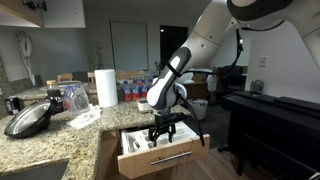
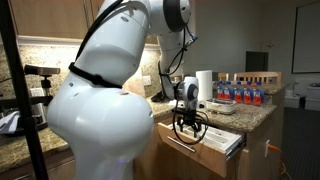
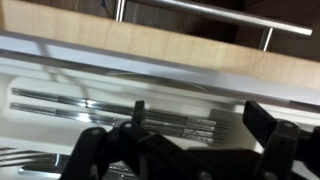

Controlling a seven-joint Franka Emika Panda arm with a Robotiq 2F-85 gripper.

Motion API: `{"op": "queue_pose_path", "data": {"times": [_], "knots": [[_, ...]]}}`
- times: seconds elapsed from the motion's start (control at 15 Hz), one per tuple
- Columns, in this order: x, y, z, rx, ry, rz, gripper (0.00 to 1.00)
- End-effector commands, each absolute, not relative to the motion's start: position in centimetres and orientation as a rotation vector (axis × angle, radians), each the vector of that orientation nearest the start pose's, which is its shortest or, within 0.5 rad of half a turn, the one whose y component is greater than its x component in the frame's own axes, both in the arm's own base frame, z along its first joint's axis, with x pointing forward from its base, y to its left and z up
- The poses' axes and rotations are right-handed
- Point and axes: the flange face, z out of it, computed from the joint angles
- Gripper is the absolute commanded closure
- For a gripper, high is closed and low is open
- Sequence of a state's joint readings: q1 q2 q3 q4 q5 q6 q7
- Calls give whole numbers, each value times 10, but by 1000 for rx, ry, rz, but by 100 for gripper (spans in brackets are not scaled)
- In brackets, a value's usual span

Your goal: Open the drawer on the right.

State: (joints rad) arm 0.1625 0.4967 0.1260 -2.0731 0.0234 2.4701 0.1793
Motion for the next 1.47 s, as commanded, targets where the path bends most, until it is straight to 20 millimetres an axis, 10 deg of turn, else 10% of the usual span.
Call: {"op": "queue_pose_path", "data": {"times": [0.0,1.4], "knots": [[557,169,173,-3054,-173,182,0],[459,206,169,-3055,-197,206,0]]}}
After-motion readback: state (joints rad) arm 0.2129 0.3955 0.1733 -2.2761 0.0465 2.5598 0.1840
